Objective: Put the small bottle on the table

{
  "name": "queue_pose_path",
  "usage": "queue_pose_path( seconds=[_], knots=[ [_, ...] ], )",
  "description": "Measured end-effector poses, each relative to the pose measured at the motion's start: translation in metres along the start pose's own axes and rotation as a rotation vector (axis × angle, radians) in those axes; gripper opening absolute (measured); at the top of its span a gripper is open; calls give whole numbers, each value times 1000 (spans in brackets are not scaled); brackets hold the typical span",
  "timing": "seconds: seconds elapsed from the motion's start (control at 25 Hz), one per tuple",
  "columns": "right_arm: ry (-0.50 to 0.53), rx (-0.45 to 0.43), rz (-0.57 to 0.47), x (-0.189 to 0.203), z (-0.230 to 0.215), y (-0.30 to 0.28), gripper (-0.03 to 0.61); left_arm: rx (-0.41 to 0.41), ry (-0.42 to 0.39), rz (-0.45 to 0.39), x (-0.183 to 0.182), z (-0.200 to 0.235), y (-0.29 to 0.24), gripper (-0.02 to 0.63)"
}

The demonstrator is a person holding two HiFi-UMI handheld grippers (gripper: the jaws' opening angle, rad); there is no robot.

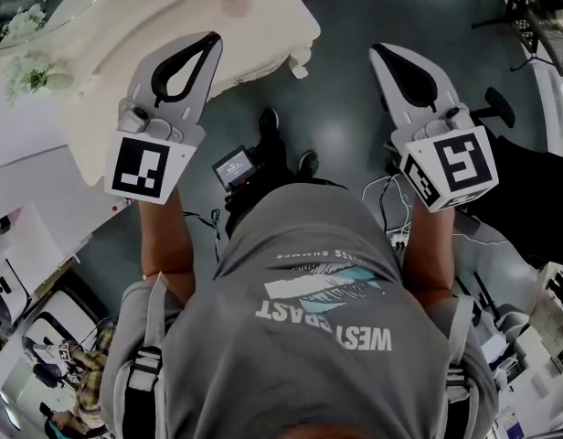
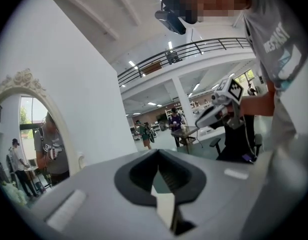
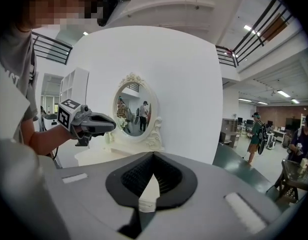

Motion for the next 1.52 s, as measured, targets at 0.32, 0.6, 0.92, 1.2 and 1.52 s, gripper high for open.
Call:
queue_pose_path(
  seconds=[0.32,0.6,0.92,1.2,1.52],
  knots=[
    [25,-33,-35,-18,10,32,0,8,-29,-18,-34,-34,16,3],
    [47,-51,-48,-23,11,61,0,30,-46,-37,-55,-65,15,2],
    [68,-54,-46,-20,8,97,0,43,-32,-35,-67,-98,9,2],
    [56,-42,-43,-11,6,116,0,40,-27,-30,-68,-112,11,2],
    [55,-50,-45,-12,13,124,0,31,-18,-28,-71,-121,19,2]
  ],
)
Point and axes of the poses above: the fingertips, and each gripper's own axes: y backward along the fingers, z to its left, x out of its underside, the point moved 5 cm from there along y, backward along the fingers, and after that the axes turned 12 degrees about -z, right-handed, at the moved point
